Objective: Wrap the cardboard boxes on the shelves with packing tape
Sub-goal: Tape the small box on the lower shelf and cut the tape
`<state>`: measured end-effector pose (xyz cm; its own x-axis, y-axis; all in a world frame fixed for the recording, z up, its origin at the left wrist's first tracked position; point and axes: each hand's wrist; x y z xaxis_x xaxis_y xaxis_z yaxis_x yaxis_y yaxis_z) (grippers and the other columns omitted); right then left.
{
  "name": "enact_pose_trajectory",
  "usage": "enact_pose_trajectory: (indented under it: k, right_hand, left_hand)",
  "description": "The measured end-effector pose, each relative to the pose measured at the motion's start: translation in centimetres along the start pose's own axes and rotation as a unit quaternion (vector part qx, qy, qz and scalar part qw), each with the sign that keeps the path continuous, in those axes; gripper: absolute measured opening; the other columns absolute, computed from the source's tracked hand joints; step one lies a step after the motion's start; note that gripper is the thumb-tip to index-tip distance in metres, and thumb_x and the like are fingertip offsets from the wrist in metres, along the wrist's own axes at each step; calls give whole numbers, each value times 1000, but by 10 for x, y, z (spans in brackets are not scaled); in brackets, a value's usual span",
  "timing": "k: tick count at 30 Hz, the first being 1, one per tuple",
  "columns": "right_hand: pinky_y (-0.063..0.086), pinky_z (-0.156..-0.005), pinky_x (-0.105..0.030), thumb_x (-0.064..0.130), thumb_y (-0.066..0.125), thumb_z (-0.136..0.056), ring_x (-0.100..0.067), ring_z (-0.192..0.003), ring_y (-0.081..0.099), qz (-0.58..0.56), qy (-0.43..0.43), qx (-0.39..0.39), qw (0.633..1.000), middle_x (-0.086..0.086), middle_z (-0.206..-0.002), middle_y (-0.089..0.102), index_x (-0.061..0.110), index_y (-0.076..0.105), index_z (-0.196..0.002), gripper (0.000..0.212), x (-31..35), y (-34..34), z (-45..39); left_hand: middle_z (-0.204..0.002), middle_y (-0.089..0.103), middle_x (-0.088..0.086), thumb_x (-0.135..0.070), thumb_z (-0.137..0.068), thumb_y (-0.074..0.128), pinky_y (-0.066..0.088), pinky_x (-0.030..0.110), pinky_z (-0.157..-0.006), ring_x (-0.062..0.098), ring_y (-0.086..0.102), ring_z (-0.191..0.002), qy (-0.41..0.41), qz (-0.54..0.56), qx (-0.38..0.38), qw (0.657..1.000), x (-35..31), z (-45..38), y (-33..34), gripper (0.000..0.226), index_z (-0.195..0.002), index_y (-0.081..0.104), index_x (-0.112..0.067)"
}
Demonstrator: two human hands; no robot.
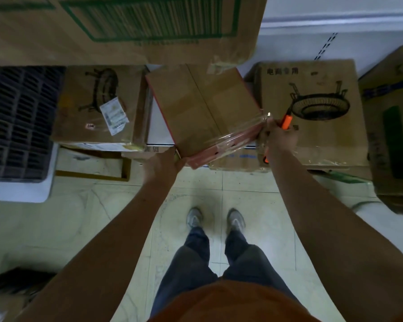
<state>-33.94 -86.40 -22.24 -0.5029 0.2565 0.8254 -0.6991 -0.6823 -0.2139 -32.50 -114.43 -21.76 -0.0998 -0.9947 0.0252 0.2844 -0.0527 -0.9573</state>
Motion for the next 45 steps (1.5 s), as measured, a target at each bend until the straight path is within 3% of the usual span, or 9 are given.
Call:
enact_pose_trajectory:
  k: [4,8,12,16,21,31,37,41,45]
  right_hand:
    - [56,-66,-23,23,73,-88,-7,-70,68,-5,-19,7,1000,7,-75,69,26,66,-75,15,-9,2,-9]
    - [48,-55,-11,23,70,-91,0,-65,63,10,-28,31,999,10,-74,65,27,63,-75,18,-15,3,-14]
    - [52,-72,-29,34,70,-90,-12,-74,65,47,2,73,996,2,-80,65,19,64,-89,16,-18,1,-35]
    - [55,-91,-38,52,82,-70,-27,-104,68,36,85,78,993,0,-102,65,10,51,-123,75,-16,1,-41]
    - [52,-77,-35,35,73,-85,-17,-83,59,155,-20,-83,984,-1,-92,61,13,55,-99,31,0,4,-26]
    - [39,-51,-26,49,45,-101,-22,-74,59,231,-20,20,972,1,-66,52,16,50,-74,43,5,27,-31]
    - [33,-47,-15,38,51,-101,-13,-75,53,181,-74,-5,981,2,-82,56,11,55,-100,27,-6,41,7]
    - [50,-82,-32,39,54,-99,-26,-94,63,190,-88,33,977,-5,-100,62,6,50,-130,45,-41,65,62]
    - [36,-55,-22,31,57,-99,-21,-77,55,187,-64,46,979,-6,-89,59,7,49,-109,27,-69,86,108]
  left_hand:
    - [-90,72,6,-61,-95,44,46,28,-61,27,70,-79,25,18,-8,1000,4,-1,5,50,-117,62,-21]
    - [-94,72,9,-60,-97,41,45,30,-63,30,70,-85,40,-10,16,999,3,-4,6,52,-126,58,-21]
    - [-88,72,7,-62,-97,39,53,33,-64,27,71,-77,80,-6,27,996,8,-11,12,54,-118,63,-18]
    - [-82,69,2,-65,-97,32,57,33,-64,22,69,-72,116,-8,61,991,11,-22,13,57,-100,63,-17]
    - [-75,68,2,-63,-98,35,60,38,-61,19,68,-61,128,41,75,988,11,-21,14,54,-93,62,-17]
    - [-77,70,-1,-61,-99,35,61,36,-66,15,69,-64,129,71,107,983,0,-24,16,53,-88,63,-18]
    - [-83,75,2,-60,-97,45,62,41,-67,14,73,-63,70,206,215,952,2,-27,20,49,-96,65,-14]
    - [-80,76,5,-58,-98,46,60,36,-71,15,72,-60,77,187,203,958,2,-25,15,51,-95,69,-12]
    - [-75,75,6,-63,-94,49,59,33,-70,15,72,-59,78,234,215,945,3,-25,20,54,-90,68,-13]
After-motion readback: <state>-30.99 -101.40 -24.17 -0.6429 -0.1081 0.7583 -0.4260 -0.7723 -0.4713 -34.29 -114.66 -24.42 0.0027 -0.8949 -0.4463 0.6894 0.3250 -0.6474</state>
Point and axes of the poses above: each hand's wrist, its own z-axis away from the middle knuckle, its own y-axis out of the palm, x = y × z
